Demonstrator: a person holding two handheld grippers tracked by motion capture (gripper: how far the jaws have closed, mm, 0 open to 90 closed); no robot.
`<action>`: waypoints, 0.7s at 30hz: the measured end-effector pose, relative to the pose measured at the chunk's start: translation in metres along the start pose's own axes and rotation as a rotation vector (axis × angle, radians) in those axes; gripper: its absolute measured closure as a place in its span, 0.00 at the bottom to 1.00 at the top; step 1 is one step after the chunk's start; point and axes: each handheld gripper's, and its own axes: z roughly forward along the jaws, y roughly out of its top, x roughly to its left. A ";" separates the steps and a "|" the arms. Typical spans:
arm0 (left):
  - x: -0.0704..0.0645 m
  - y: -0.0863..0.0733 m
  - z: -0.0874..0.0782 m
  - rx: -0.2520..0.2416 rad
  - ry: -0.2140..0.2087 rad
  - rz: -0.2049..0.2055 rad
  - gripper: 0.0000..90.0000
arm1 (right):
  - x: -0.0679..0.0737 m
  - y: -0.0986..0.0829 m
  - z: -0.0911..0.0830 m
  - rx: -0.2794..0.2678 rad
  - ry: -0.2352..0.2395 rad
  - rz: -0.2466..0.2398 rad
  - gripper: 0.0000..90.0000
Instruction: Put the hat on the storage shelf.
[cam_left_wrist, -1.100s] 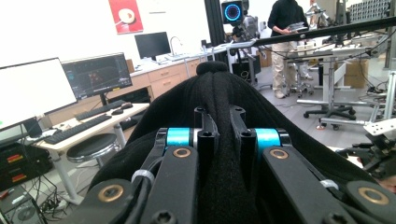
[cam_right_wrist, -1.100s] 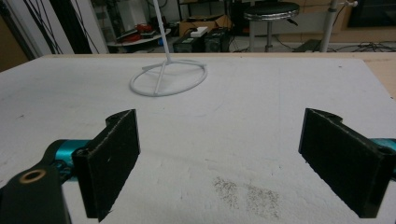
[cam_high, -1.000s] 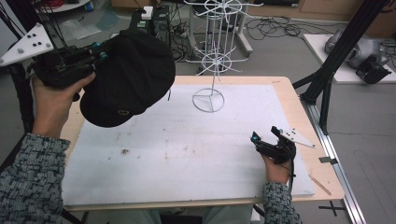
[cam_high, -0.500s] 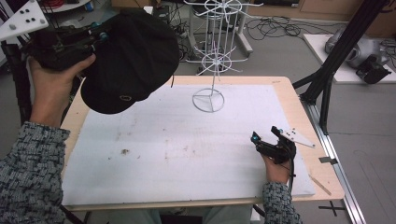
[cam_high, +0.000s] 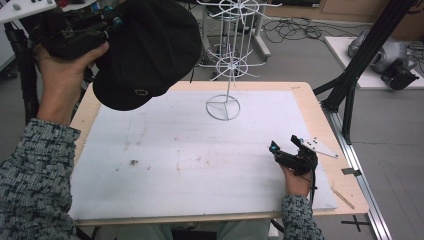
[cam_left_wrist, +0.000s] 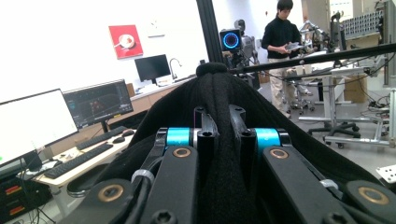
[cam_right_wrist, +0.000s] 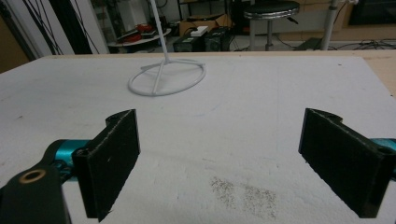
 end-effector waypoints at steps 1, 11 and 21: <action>0.000 0.001 0.002 -0.007 -0.001 -0.003 0.93 | 0.000 0.000 0.000 0.000 0.000 0.003 0.13; 0.003 0.012 0.013 -0.050 0.003 0.003 0.93 | 0.000 0.000 0.000 -0.001 0.002 0.009 0.13; 0.007 0.015 0.029 -0.112 -0.001 -0.024 0.93 | -0.001 0.000 0.000 0.001 0.003 0.014 0.13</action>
